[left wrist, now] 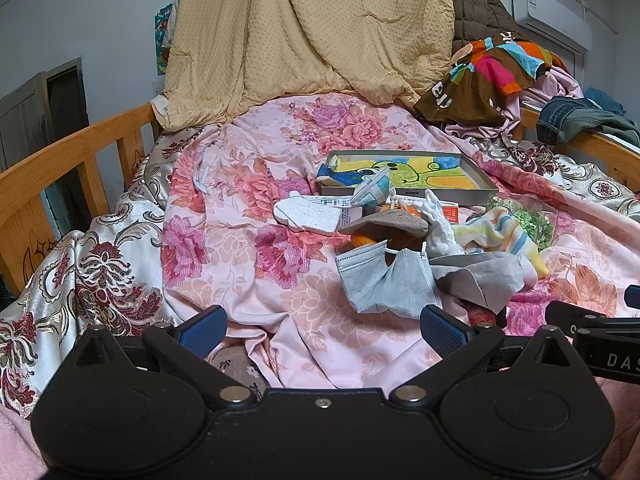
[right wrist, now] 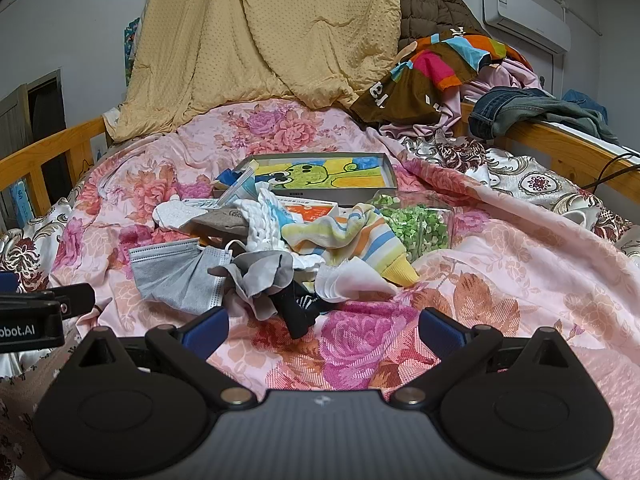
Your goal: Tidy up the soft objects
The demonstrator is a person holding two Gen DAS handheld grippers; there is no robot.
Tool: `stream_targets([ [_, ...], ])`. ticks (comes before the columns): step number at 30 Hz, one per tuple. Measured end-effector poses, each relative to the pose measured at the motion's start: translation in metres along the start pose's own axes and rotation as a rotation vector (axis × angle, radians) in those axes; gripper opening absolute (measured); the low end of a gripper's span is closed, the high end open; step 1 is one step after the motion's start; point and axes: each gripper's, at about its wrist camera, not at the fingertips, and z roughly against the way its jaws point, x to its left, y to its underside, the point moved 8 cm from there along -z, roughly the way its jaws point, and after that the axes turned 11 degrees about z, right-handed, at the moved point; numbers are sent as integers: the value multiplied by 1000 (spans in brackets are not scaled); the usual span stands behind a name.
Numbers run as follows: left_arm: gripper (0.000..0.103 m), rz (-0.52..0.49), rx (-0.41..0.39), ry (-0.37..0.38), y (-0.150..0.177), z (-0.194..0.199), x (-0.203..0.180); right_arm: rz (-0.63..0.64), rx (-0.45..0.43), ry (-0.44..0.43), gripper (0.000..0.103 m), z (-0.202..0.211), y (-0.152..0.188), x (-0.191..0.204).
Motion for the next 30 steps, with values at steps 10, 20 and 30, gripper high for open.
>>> stream_targets([
  [10,102,8,10,17,0,-1,2,-1,-2,-1,103,0,0,0],
  [20,102,-10,18,12,2,-5,-1,-37,34,-56,103,-6,1,3],
  [30,102,-7,7,-32,-3,-42,7,-76,159,-251,103,-37,-2,7],
])
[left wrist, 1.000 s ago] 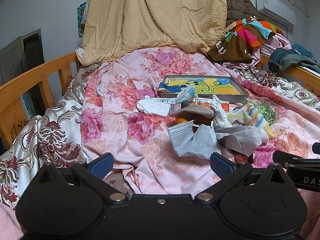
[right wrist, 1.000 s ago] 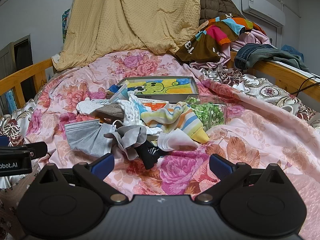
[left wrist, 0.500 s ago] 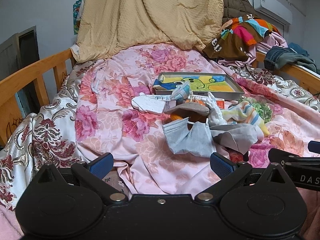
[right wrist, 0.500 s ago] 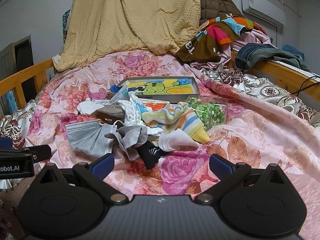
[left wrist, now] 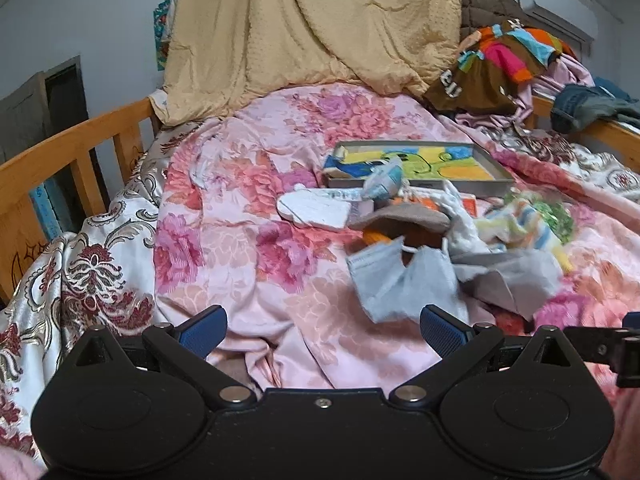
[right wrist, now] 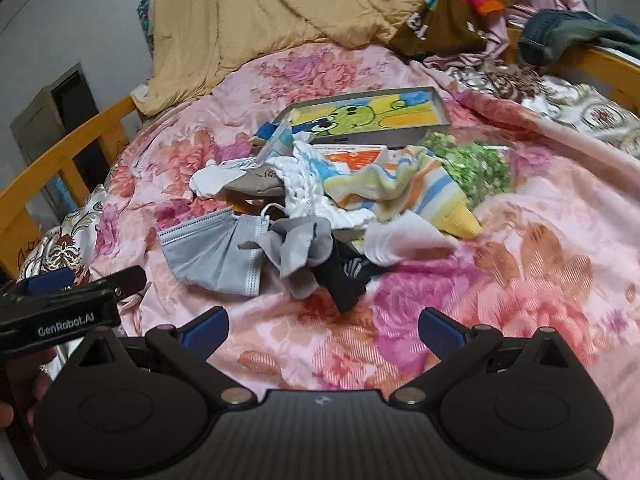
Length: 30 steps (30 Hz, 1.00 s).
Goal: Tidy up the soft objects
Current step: 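Close the right tool on the grey face mask while the left tool grips it too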
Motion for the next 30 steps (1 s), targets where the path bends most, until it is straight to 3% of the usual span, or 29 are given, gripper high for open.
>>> stream_targets([
  [6,102,32,-14,70,-16,-26,-1,129,-10,21,103,-22,-20,3],
  [9,102,40,13,129,-23,-41,-6,212,-37,53,103,-30,-29,9],
  [12,102,47,59,162,-25,-60,-8,223,-35,29,102,-40,-33,12],
  [18,102,73,121,158,-20,-86,-5,241,-53,40,87,-54,-34,12],
  [25,102,107,202,210,-8,-97,-5,260,-94,50,66,-60,-35,16],
  [30,89,204,244,247,-4,-102,0,257,-89,23,51,-65,-33,18],
])
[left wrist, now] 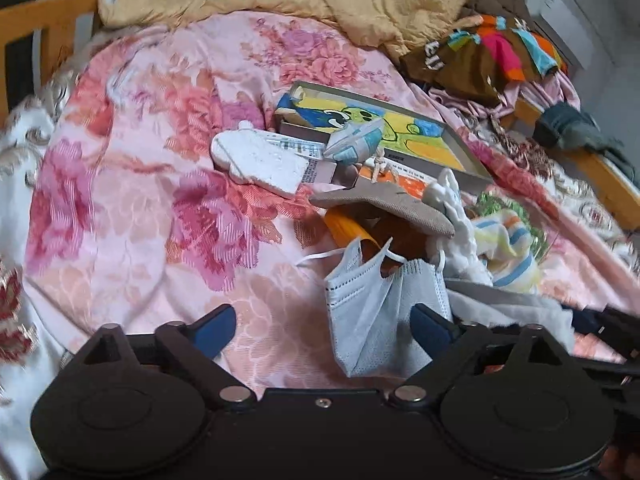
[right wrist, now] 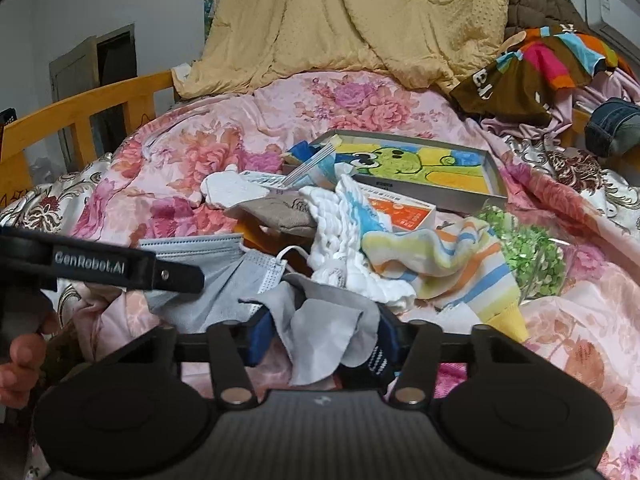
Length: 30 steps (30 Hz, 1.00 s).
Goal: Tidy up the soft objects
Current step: 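Close the right tool on the grey face mask while the left tool grips it too, then carry the grey face mask with both tools over the yellow cartoon tray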
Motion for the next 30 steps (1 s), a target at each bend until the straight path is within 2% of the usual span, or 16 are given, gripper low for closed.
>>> stream_targets([
  [4,75,40,0,21,-1,0,1,10,1,-12,41,-1,1,2],
  [7,58,60,10,40,0,0,-1,36,0,-36,31,-1,1,9],
  [9,41,71,25,59,2,-1,-3,67,-1,-42,25,0,0,15],
  [10,38,73,32,66,3,-1,-3,83,1,-43,20,0,0,19],
  [12,24,81,37,86,6,-2,-6,108,5,-38,13,0,0,22],
  [13,21,88,41,96,7,-2,-7,115,0,-36,10,1,0,23],
  [16,13,87,43,87,9,0,-10,129,-33,-31,8,7,-3,26],
  [18,2,94,39,78,8,3,-11,138,-58,-26,8,12,-5,27],
  [27,1,123,-14,69,2,31,-16,249,-160,10,7,34,-12,41],
  [30,1,105,-25,58,3,38,-20,310,-187,20,4,40,-13,51],
])
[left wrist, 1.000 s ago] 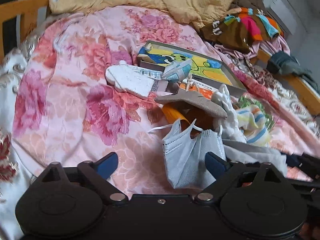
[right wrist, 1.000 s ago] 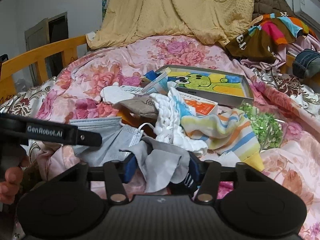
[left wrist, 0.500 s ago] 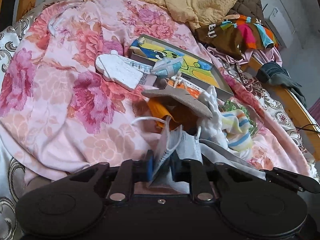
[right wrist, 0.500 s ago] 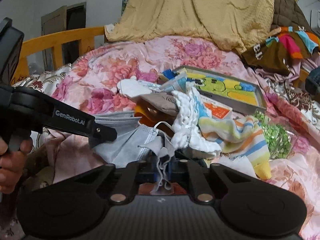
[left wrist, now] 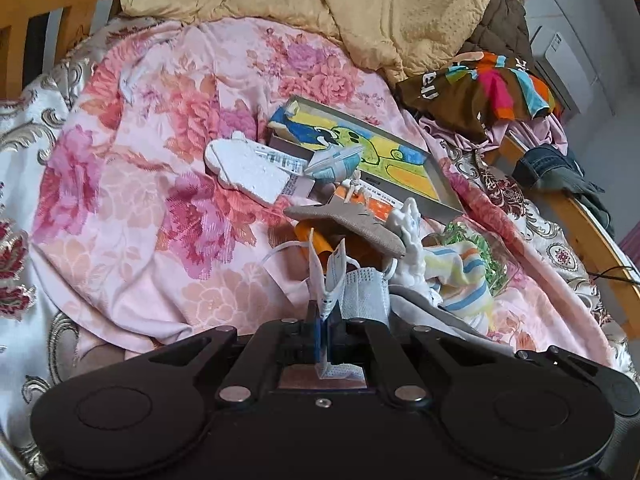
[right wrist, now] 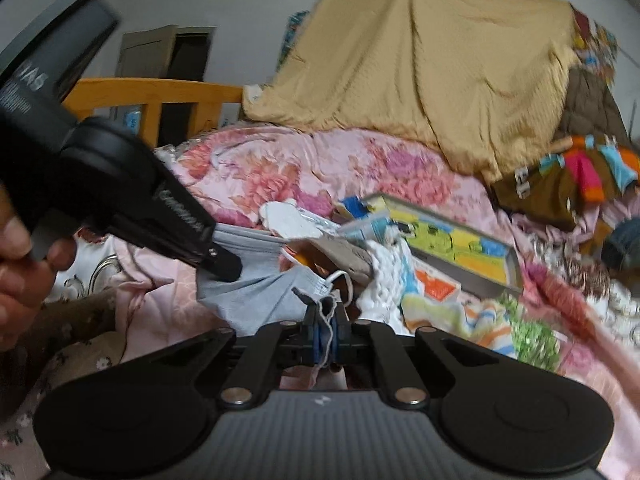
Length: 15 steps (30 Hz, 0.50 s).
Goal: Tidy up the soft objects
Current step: 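Carry the grey face mask with both tools over the yellow cartoon tray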
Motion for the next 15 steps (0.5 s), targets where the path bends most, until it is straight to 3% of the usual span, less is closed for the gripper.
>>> stream_targets([
  [8,1,-9,-29,-21,0,14,-2,58,-62,36,3,10,-8,8],
  [15,1,-21,-141,4,-25,32,-18,-3,-180,96,3,28,-25,-23],
])
